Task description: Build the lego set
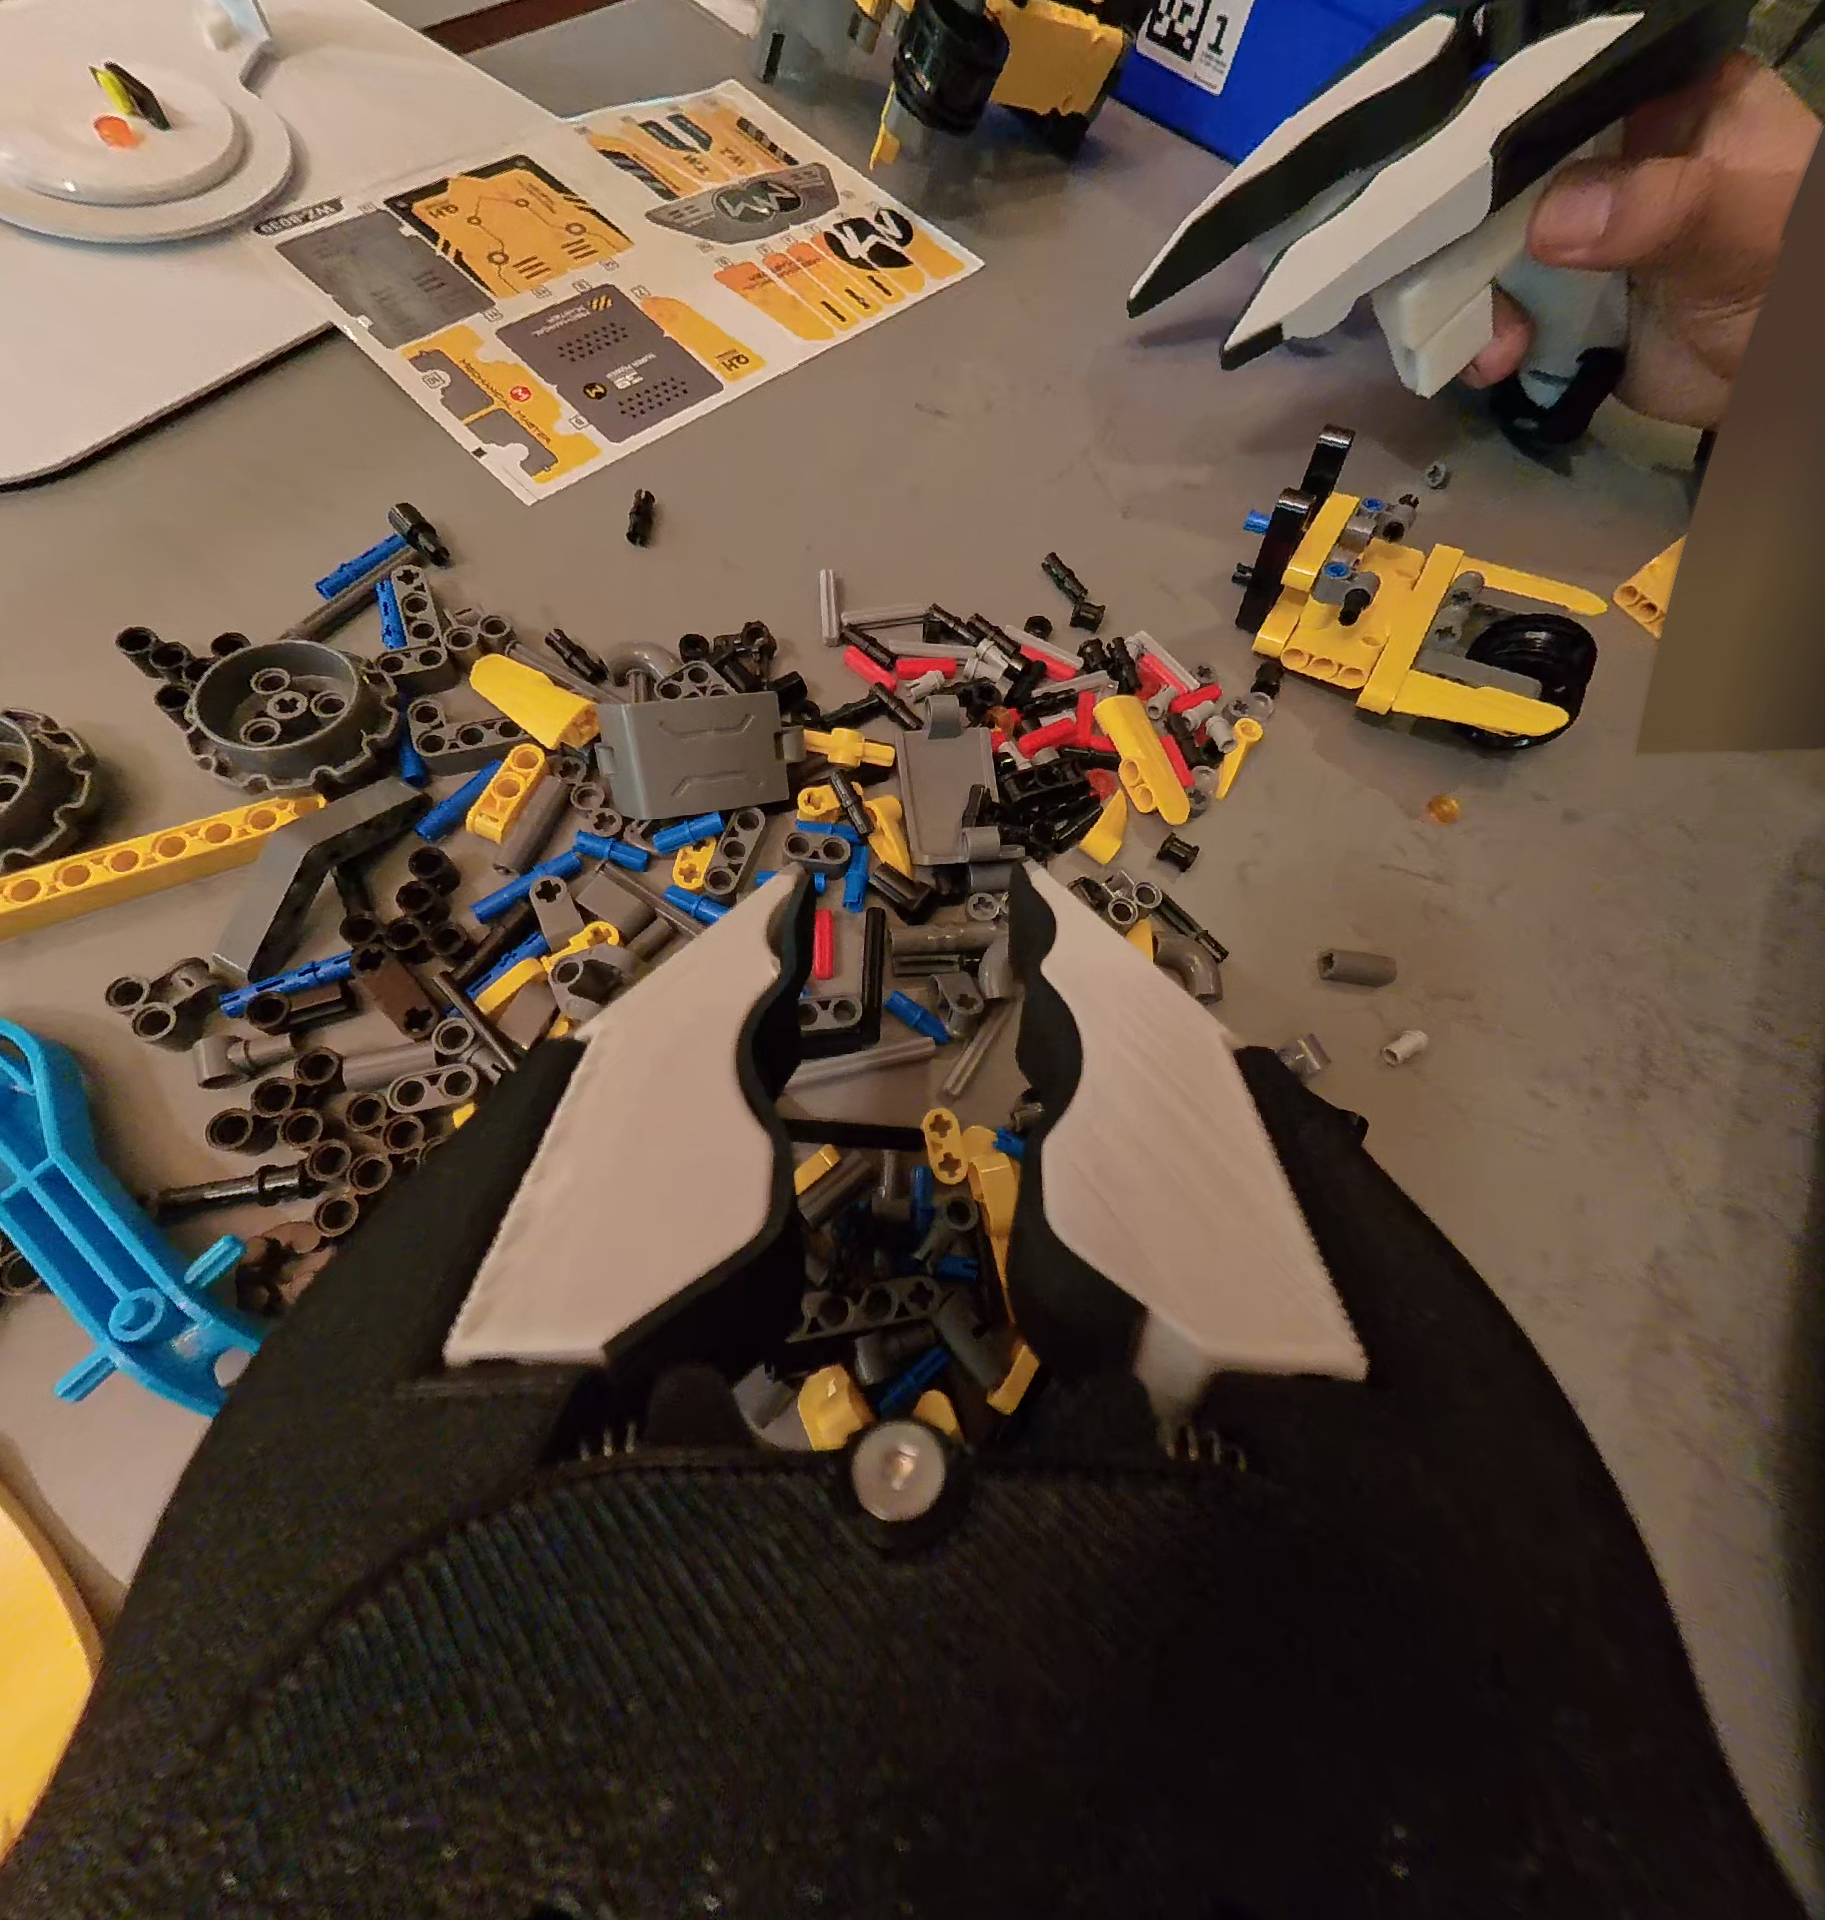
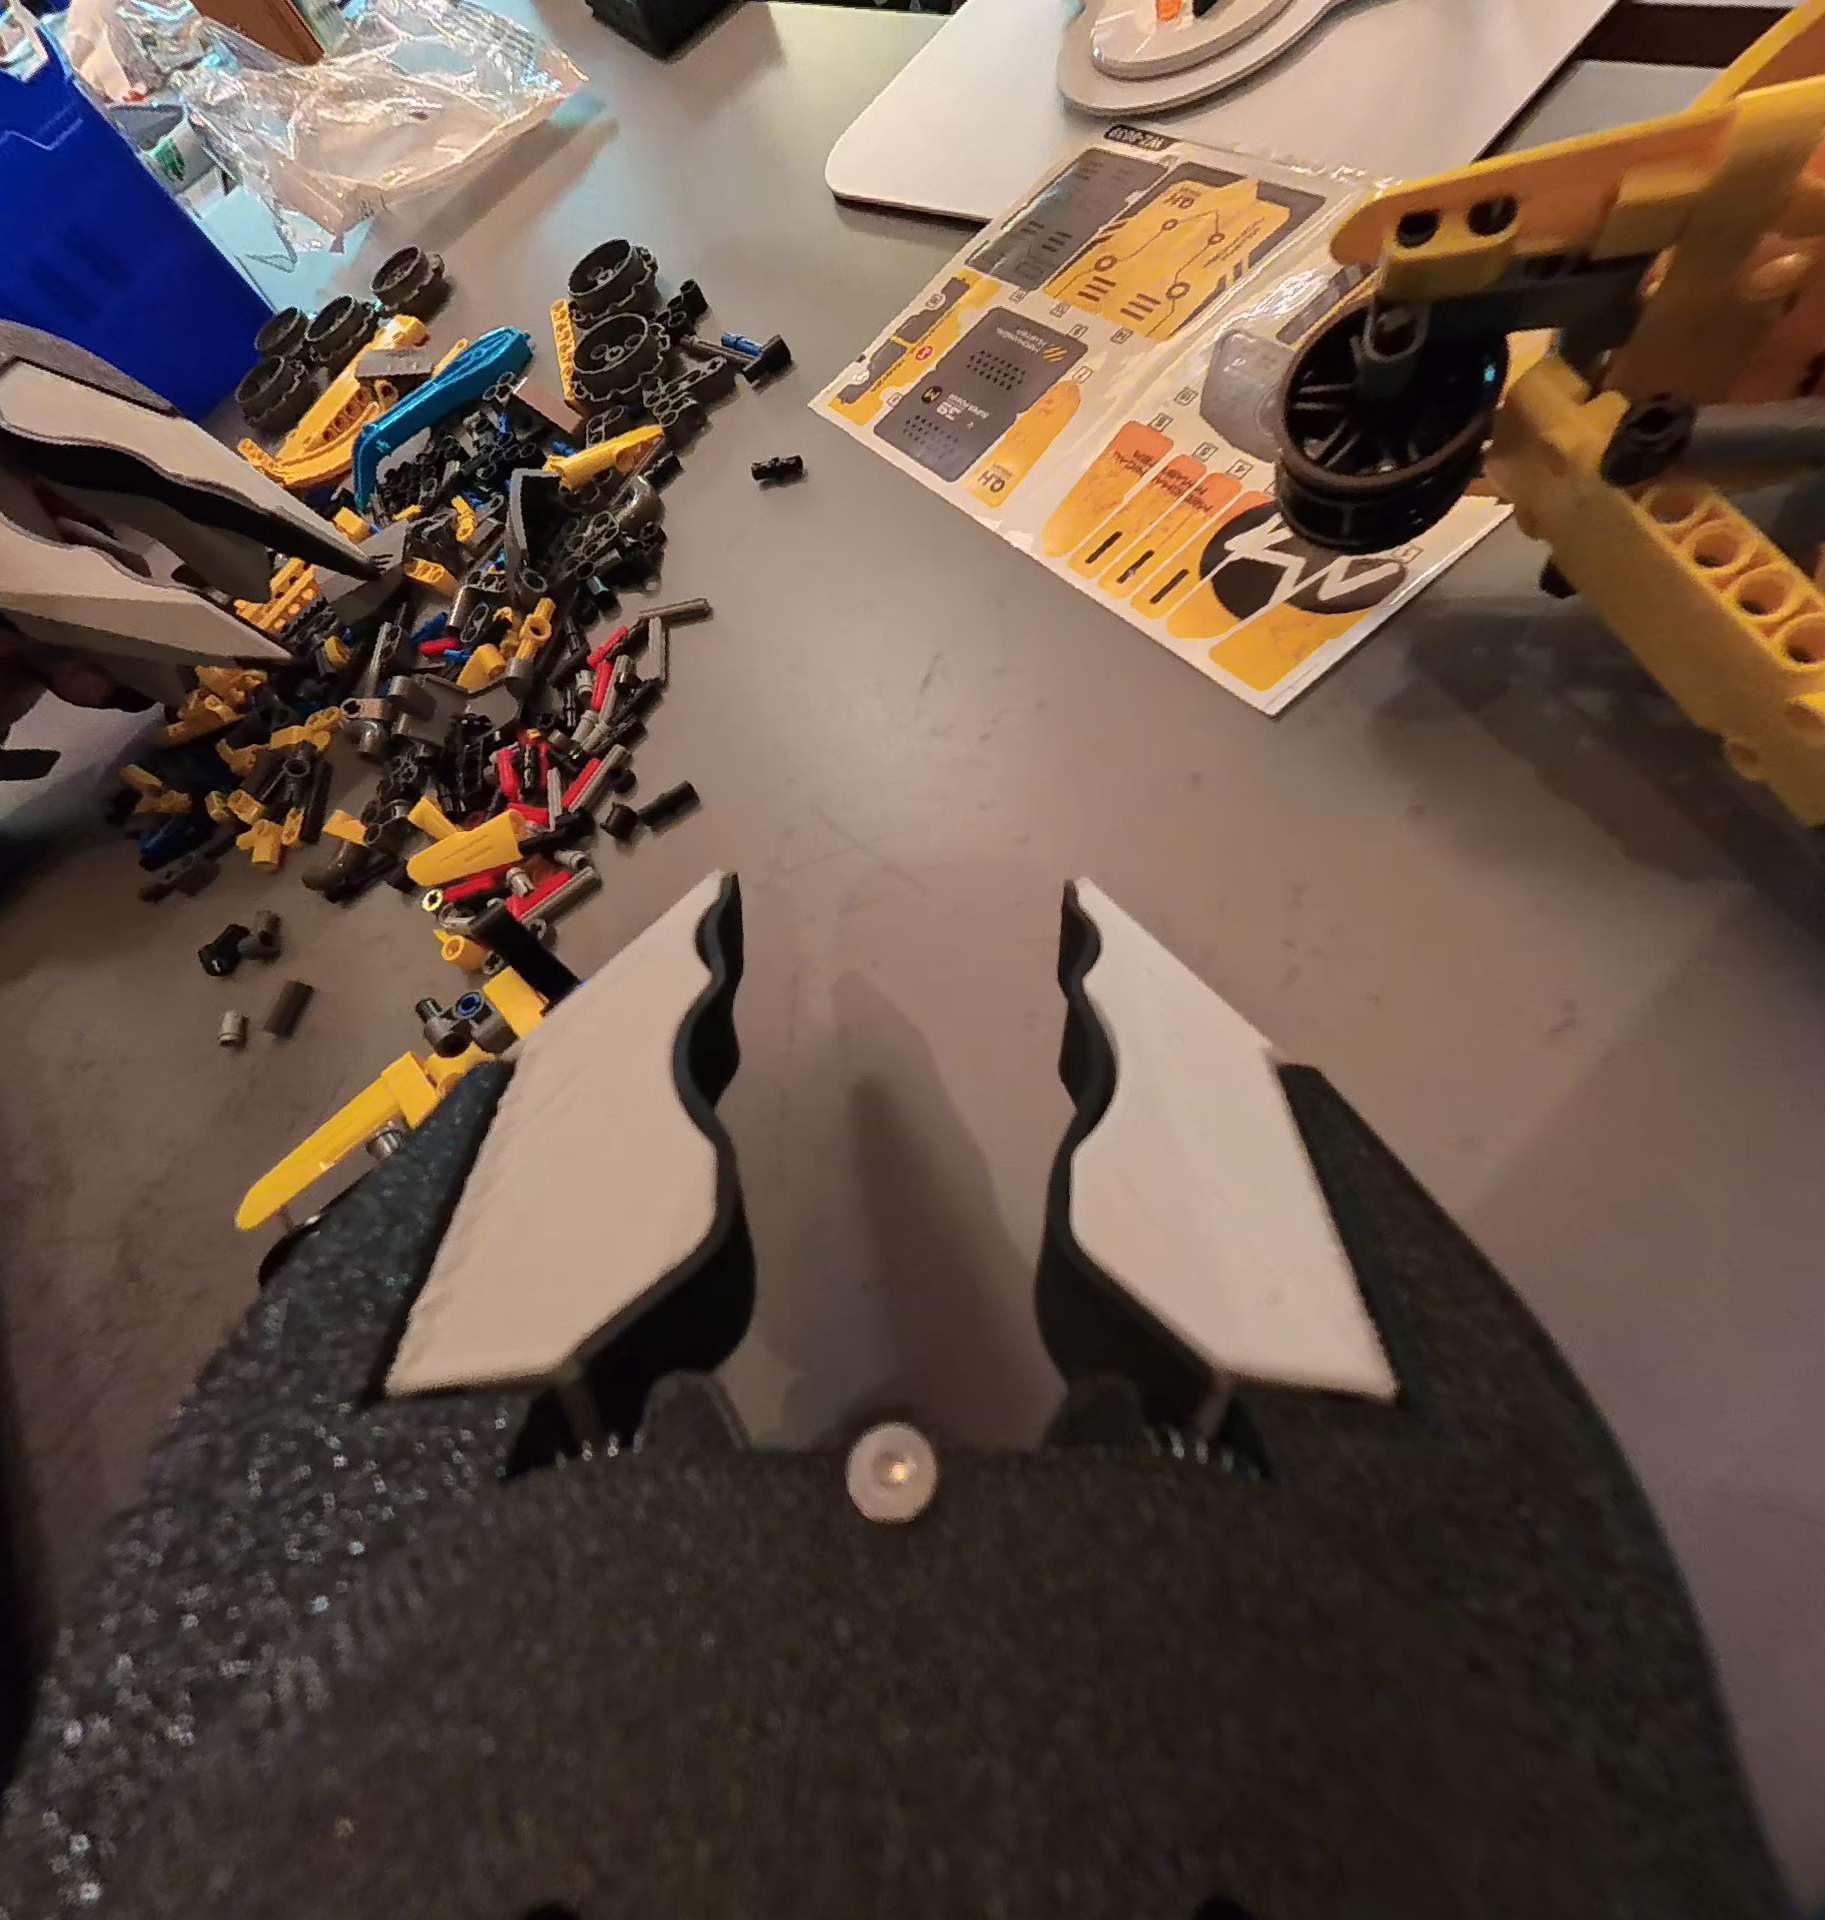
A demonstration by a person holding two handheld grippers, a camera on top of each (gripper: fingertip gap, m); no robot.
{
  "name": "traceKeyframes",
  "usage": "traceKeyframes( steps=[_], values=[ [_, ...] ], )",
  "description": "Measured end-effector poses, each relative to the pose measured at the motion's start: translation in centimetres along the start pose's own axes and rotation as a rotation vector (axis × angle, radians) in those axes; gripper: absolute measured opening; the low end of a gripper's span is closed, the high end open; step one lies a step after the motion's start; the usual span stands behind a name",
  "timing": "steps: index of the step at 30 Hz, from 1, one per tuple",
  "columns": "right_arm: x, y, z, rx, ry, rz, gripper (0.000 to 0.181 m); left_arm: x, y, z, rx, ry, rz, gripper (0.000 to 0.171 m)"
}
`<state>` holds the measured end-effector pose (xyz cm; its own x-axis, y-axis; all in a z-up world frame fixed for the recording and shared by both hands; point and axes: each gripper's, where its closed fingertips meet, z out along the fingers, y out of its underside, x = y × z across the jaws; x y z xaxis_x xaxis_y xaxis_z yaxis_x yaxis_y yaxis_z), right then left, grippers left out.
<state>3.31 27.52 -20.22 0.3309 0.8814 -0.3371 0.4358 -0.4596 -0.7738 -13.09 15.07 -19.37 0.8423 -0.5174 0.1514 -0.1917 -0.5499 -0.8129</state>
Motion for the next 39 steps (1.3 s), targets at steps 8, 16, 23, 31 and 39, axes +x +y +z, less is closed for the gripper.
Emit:
traceKeyframes(
  steps=[8,16,23,31,39],
  values=[
    [-0.2,0.1,0.0,-0.004,-0.020,0.019,0.061,-0.2,-1.1,-0.6,0.064,-0.015,0.010,0.031],
    [-1.1,0.6,0.3,-0.035,0.017,-0.073,0.061,0.3,-2.6,-1.5,0.145,-0.047,0.090,0.027],
    [-1.7,1.1,0.8,-0.070,0.065,-0.168,0.061,1.7,-3.0,-1.5,0.153,-0.038,0.157,0.022],
    [-1.4,1.6,1.1,-0.107,0.105,-0.191,0.058,1.5,-3.2,-1.8,0.159,-0.059,0.175,0.018],
    [-1.4,1.9,1.3,-0.123,0.112,-0.206,0.058,1.4,-2.9,-1.6,0.140,-0.067,0.177,0.019]
  ],
)
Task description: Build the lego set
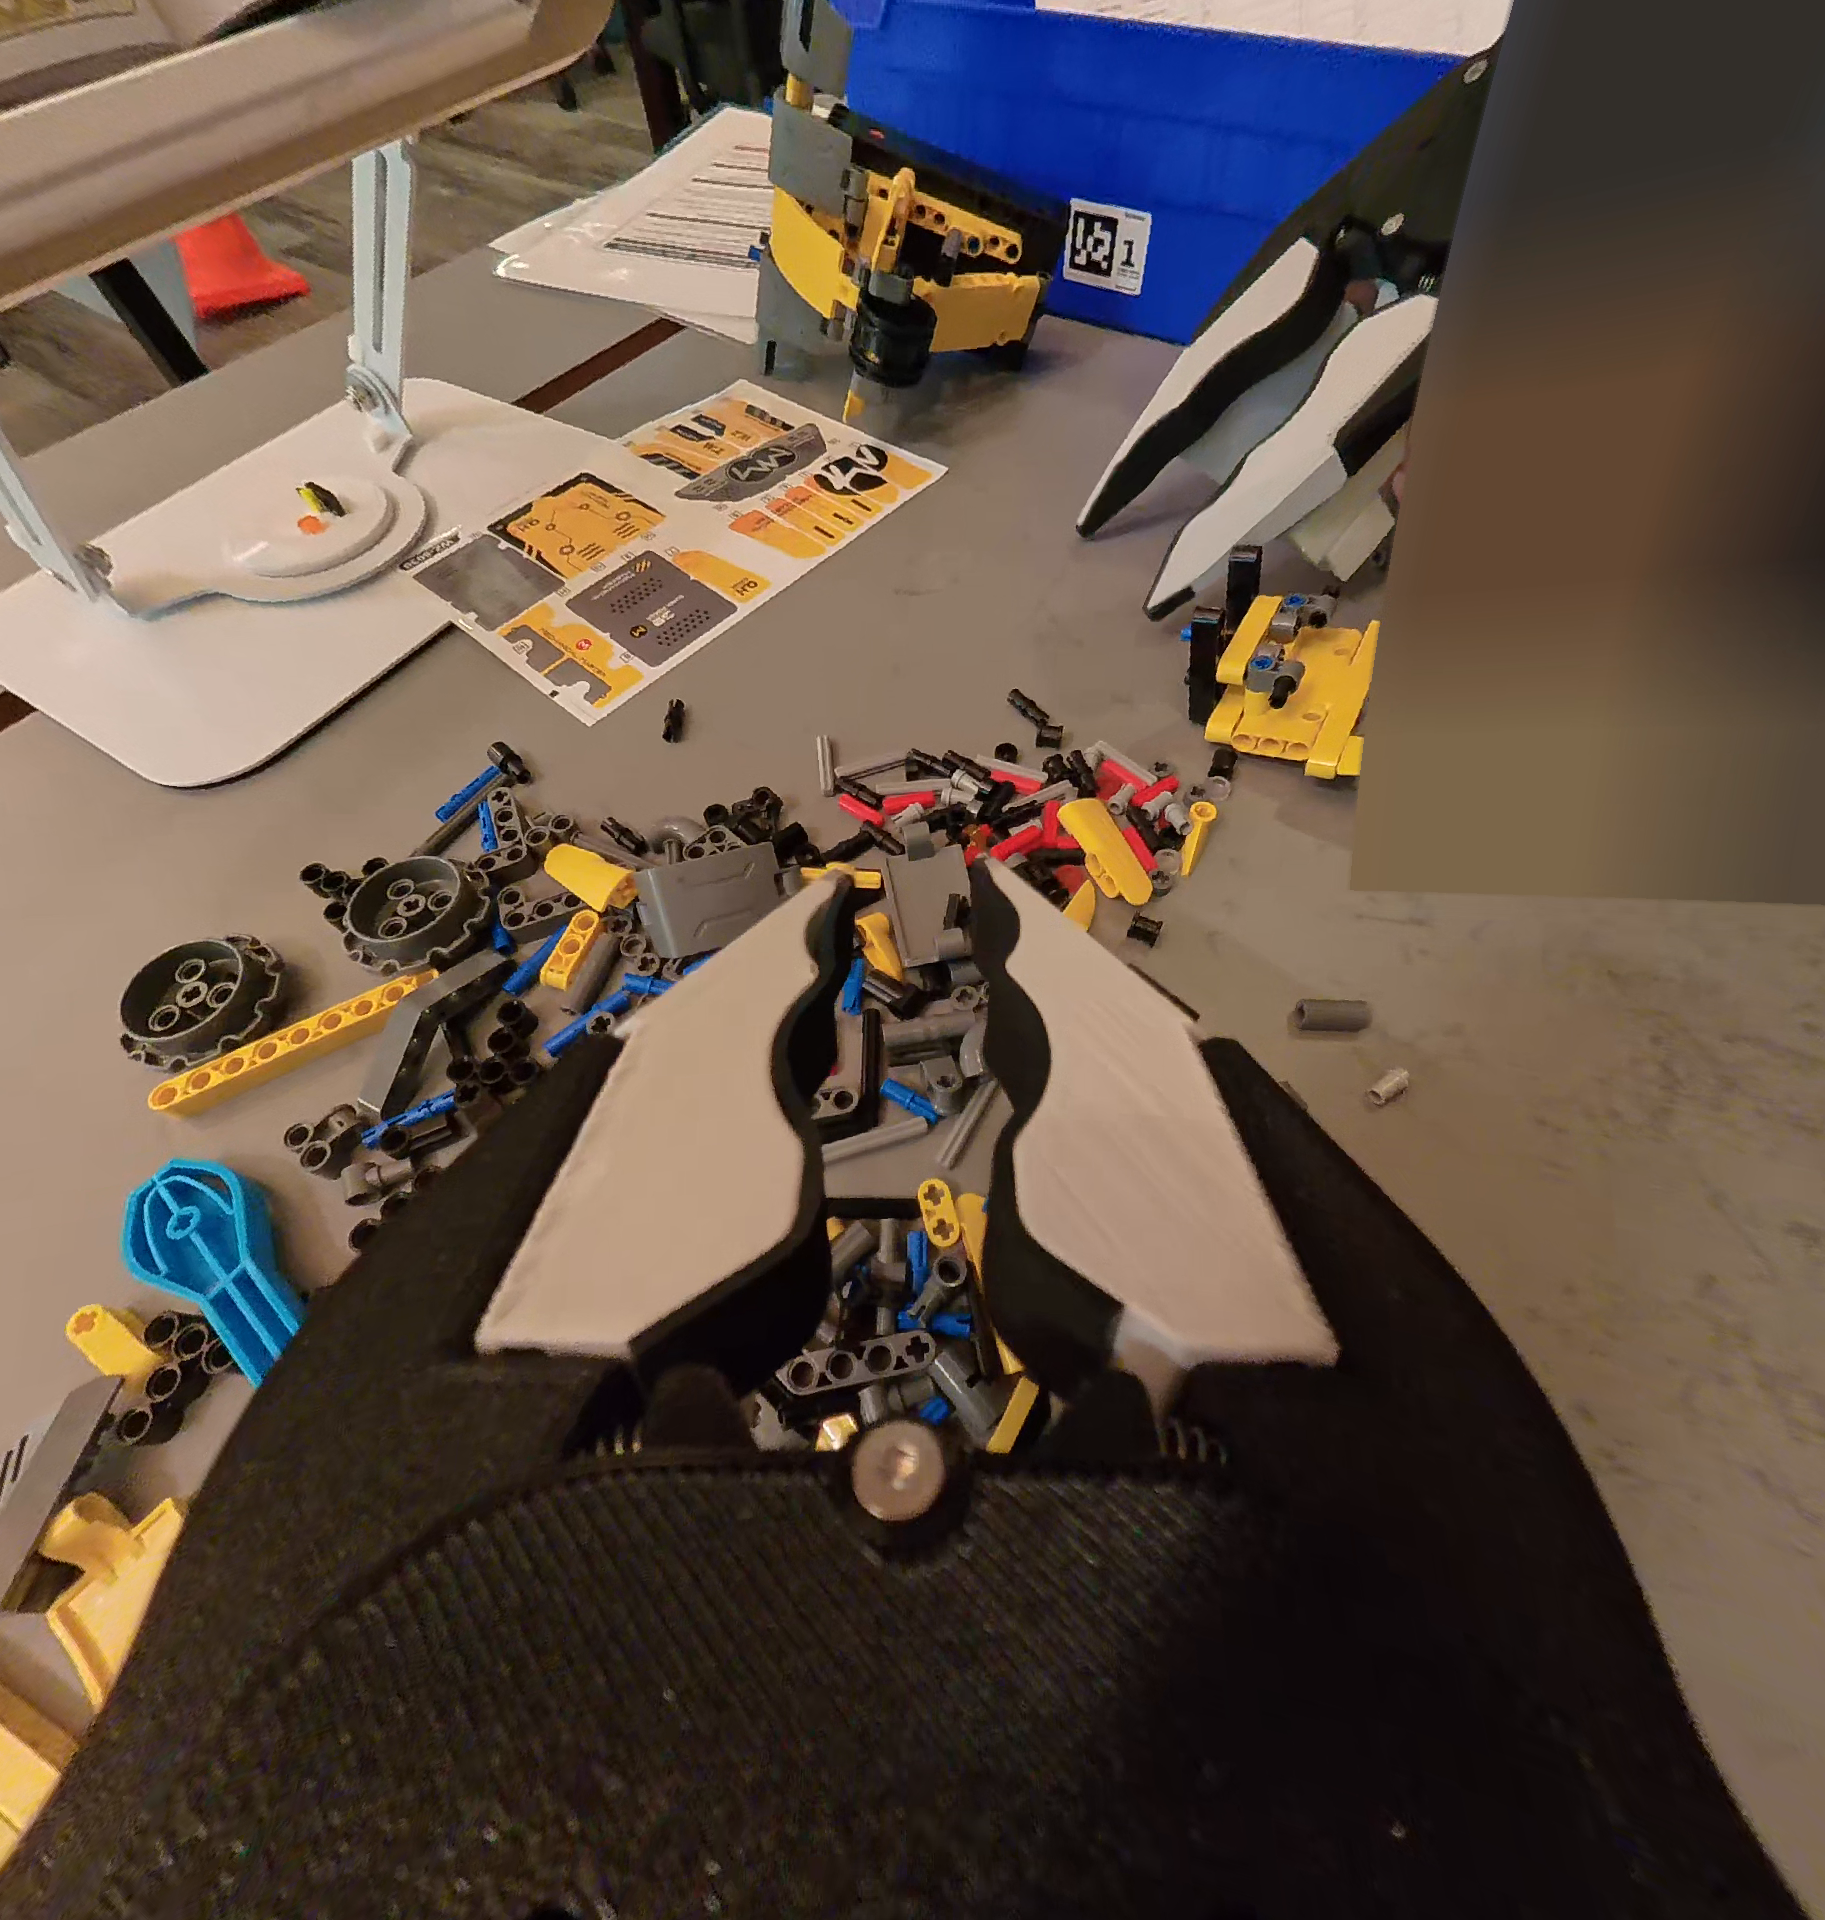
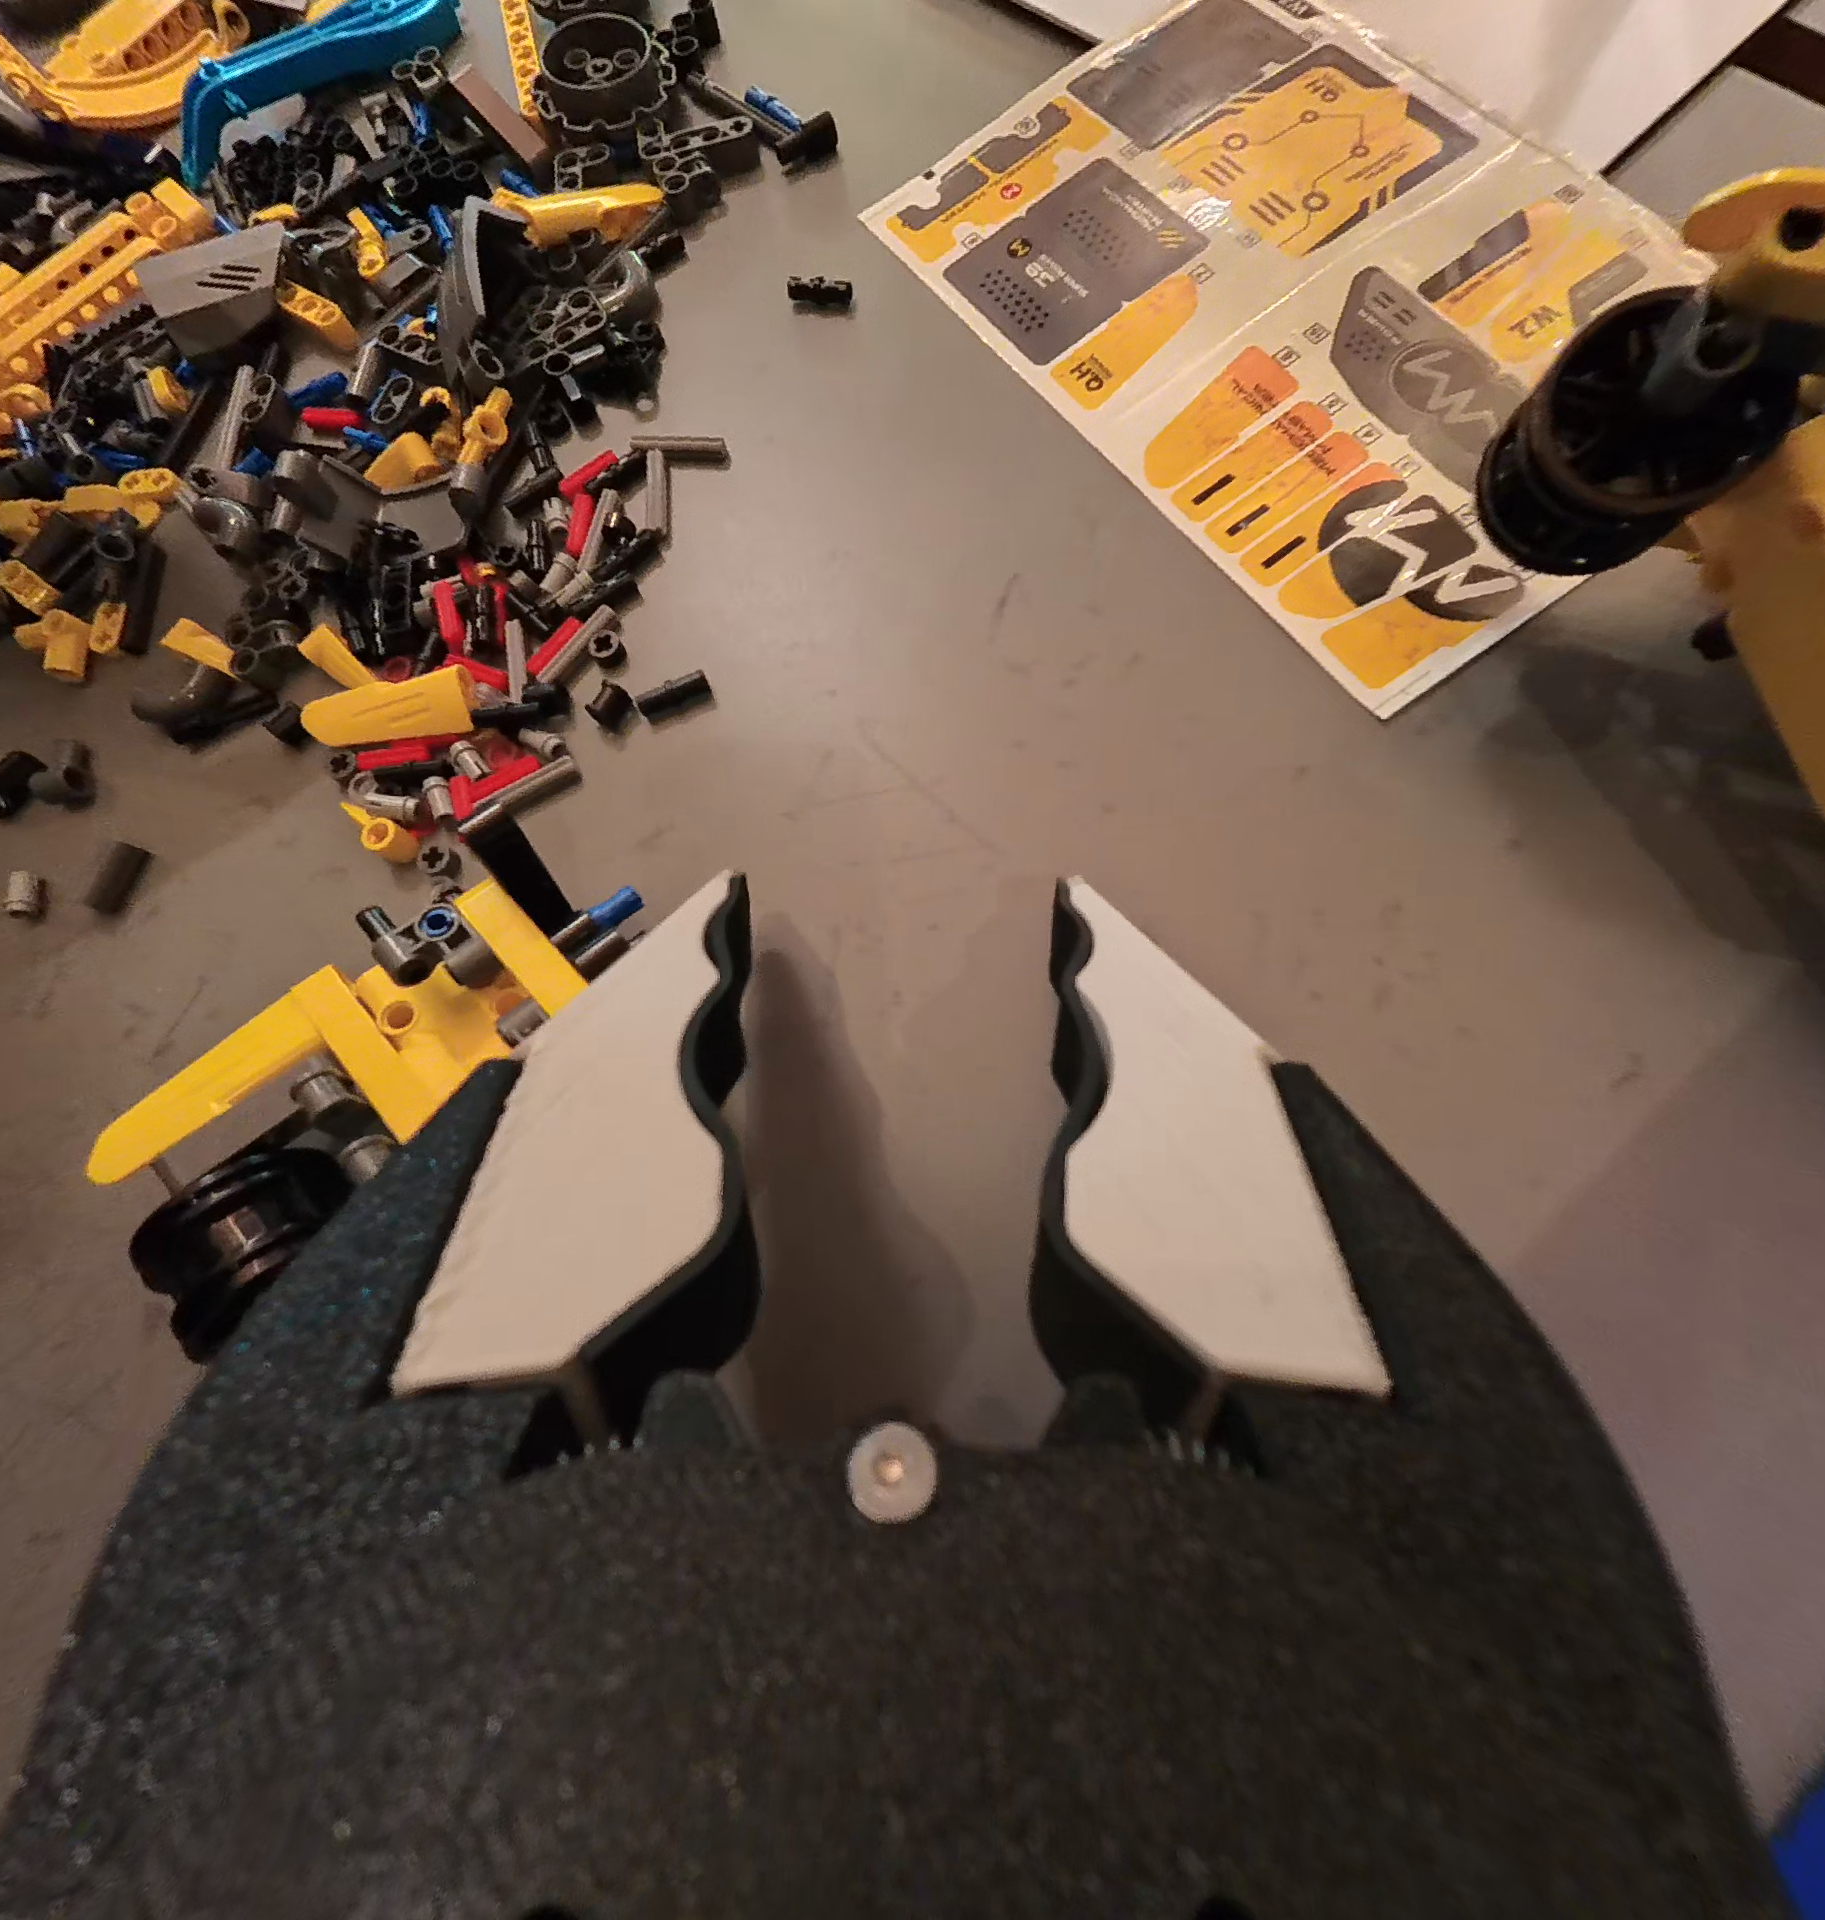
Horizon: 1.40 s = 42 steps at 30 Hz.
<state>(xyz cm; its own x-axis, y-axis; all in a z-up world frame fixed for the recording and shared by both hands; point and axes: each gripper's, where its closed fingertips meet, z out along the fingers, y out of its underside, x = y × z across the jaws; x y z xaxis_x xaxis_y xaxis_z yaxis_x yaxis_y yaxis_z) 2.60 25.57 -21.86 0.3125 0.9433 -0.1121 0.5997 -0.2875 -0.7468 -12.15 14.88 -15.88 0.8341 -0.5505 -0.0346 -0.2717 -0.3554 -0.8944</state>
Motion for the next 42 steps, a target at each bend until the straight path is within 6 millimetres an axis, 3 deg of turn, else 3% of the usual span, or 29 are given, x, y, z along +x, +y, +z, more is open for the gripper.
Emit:
traceKeyframes(
  steps=[15,21,33,40,42],
  values=[
    [0.0,0.2,0.1,-0.011,-0.004,0.007,0.058,0.7,1.8,1.2,-0.096,0.044,-0.004,0.036],
    [0.0,0.1,0.1,-0.008,-0.013,0.018,0.058,-1.0,1.4,0.9,-0.059,-0.032,-0.042,0.059],
    [0.1,0.0,0.0,0.001,-0.034,0.048,0.056,-4.6,0.8,-1.3,0.012,-0.136,-0.155,0.051],
    [0.2,-2.0,-1.7,0.157,-0.047,0.023,0.003,-4.5,1.1,-1.1,0.002,-0.133,-0.155,0.048],
    [0.2,-2.6,-2.2,0.206,-0.063,0.030,0.000,-4.4,1.3,-0.9,-0.006,-0.125,-0.156,0.047]
  ],
)
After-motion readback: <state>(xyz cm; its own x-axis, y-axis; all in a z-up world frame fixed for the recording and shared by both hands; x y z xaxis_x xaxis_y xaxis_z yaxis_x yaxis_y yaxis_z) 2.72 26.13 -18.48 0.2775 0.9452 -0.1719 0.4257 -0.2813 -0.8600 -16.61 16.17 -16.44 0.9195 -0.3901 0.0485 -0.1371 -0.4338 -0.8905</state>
